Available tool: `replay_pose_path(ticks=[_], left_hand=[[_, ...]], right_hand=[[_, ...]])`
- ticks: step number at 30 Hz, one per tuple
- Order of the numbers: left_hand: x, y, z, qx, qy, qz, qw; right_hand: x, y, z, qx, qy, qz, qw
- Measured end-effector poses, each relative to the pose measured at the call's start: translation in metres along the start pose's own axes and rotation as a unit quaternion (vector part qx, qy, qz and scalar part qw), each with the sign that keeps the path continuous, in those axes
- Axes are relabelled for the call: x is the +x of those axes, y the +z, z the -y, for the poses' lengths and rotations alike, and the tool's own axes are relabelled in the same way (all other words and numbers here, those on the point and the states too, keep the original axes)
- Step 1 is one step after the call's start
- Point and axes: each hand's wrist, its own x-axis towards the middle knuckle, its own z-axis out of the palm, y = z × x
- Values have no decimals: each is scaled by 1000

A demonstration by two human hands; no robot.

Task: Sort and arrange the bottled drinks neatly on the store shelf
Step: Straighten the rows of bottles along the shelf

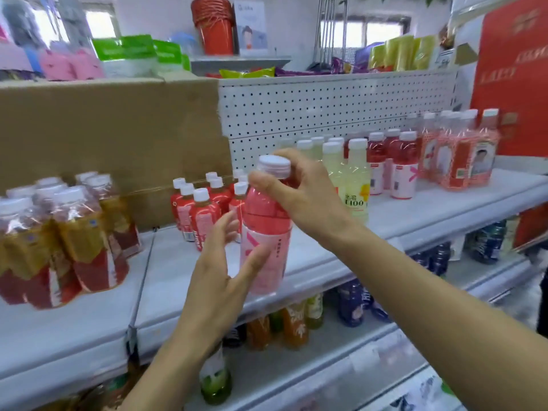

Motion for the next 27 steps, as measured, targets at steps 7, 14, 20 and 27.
replay_pose_path(ticks=[7,14,20,27], left_hand=[[50,125,-46,16,19,19,1000],[130,229,-23,1,-124,-18,992],[163,254,2,100,-150,-59,982],[170,260,2,112,-160,-70,978]], right_hand=[[5,-163,-47,-51,33,-30,998],[70,-290,-116,-144,41,-83,985],[116,-318,-191,-145,93,-66,983],[142,-315,-220,-152,119,-117,974]])
